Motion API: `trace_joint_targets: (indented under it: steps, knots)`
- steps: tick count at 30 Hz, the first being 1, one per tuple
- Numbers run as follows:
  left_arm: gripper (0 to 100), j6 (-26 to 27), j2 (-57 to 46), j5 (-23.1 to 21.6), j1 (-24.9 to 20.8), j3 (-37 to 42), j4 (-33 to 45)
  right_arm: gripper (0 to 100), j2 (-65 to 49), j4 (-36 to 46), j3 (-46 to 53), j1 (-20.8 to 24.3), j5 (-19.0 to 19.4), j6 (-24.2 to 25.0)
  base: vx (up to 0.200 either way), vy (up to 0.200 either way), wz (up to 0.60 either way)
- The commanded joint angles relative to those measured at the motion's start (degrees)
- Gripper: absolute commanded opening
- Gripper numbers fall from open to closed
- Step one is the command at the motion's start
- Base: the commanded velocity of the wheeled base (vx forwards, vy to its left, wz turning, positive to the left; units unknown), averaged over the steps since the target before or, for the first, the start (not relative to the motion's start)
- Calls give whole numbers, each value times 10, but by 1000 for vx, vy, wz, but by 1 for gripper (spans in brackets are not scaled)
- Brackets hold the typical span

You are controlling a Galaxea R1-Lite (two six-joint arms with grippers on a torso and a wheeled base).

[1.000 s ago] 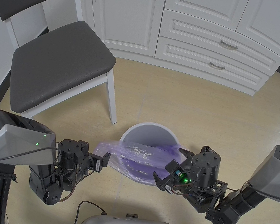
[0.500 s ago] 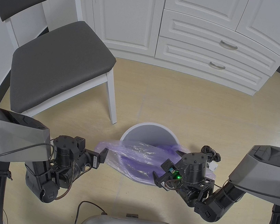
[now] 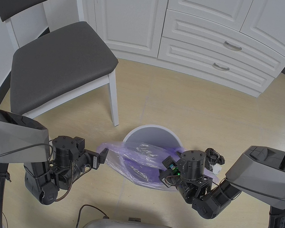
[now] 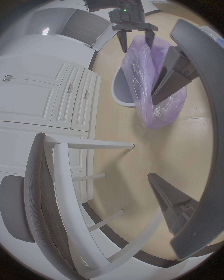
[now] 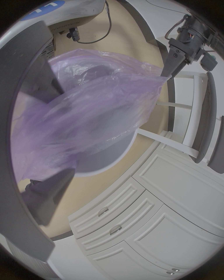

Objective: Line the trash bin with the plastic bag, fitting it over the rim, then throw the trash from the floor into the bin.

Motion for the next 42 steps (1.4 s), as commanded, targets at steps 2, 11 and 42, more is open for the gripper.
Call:
trace_joint_targets:
  steps: [2, 11, 42]
  knots:
    - [100, 0, 2, 0, 1, -1, 0, 0, -21, 0, 4, 0, 1, 0, 0, 0, 0]
    - [100, 1, 3, 0, 1, -1, 0, 0, -40, 2, -11, 0, 1, 0, 0, 0, 0]
    - [100, -3, 5, -1, 13, -27, 0, 0, 234, 23, -544, -45, -120, 96, 0, 0, 0]
